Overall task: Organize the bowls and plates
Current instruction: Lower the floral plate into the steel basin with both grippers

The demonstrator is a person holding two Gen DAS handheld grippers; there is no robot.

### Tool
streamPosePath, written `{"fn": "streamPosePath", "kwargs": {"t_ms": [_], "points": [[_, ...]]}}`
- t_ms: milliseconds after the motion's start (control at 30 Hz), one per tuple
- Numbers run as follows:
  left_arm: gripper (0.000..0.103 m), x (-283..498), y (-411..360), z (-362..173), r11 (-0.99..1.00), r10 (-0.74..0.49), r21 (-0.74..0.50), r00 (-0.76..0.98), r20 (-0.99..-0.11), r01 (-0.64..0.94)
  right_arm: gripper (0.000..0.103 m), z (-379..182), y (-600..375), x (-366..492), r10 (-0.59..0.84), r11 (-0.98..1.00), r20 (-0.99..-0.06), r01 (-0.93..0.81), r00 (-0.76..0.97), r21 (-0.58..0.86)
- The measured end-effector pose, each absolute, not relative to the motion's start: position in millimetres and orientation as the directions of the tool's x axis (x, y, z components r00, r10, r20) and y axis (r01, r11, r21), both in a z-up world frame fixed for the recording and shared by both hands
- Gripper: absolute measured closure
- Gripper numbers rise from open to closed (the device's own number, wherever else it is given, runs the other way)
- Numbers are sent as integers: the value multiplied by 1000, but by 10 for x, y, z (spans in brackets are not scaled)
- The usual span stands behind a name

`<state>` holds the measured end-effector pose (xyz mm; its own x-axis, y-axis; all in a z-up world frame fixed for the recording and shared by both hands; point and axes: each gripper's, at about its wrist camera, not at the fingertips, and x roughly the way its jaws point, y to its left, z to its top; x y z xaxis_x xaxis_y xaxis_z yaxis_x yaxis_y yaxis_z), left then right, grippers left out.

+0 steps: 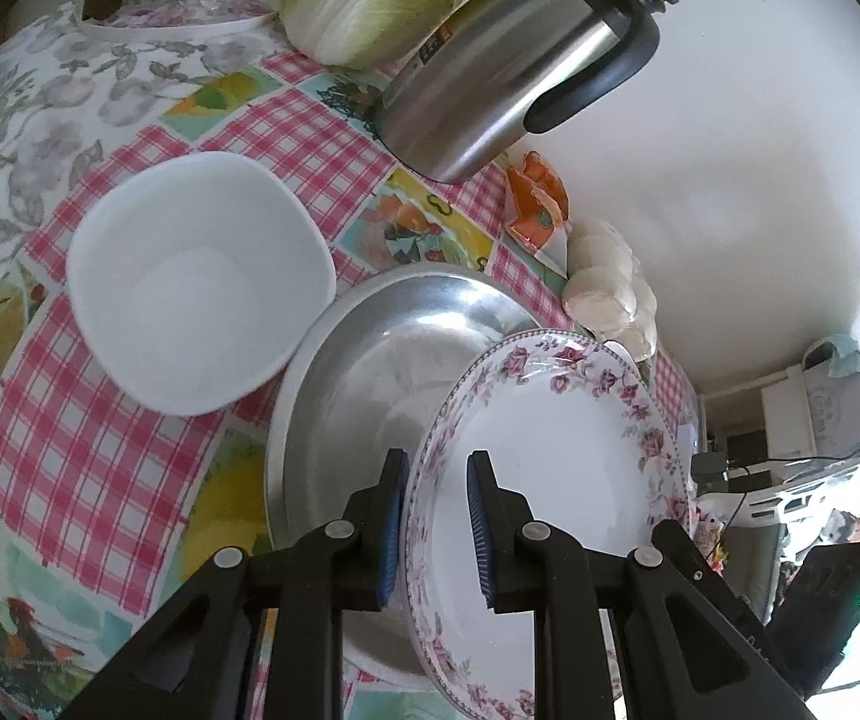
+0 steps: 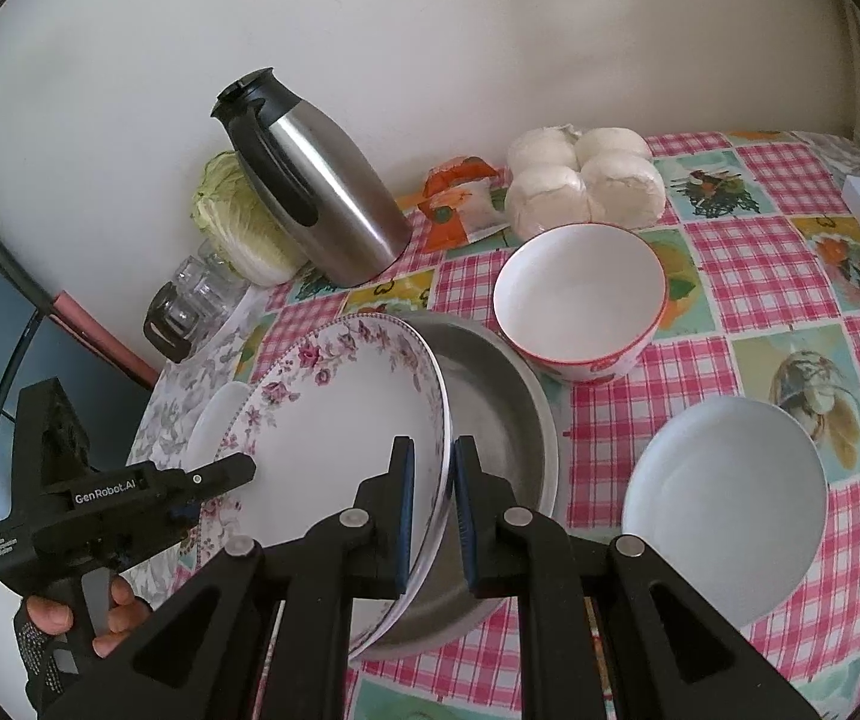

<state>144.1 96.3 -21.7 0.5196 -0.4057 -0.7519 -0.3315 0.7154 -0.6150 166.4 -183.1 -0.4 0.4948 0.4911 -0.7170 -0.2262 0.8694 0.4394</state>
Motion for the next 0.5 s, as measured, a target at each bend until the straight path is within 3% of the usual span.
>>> {"fn": "streamPosePath", "kwargs": {"t_ms": [500], "points": [[82, 1636, 1032, -417, 744, -363, -561, 485, -795, -362, 87, -354, -1659, 1939, 467, 884, -767, -217, 441, 414]]}}
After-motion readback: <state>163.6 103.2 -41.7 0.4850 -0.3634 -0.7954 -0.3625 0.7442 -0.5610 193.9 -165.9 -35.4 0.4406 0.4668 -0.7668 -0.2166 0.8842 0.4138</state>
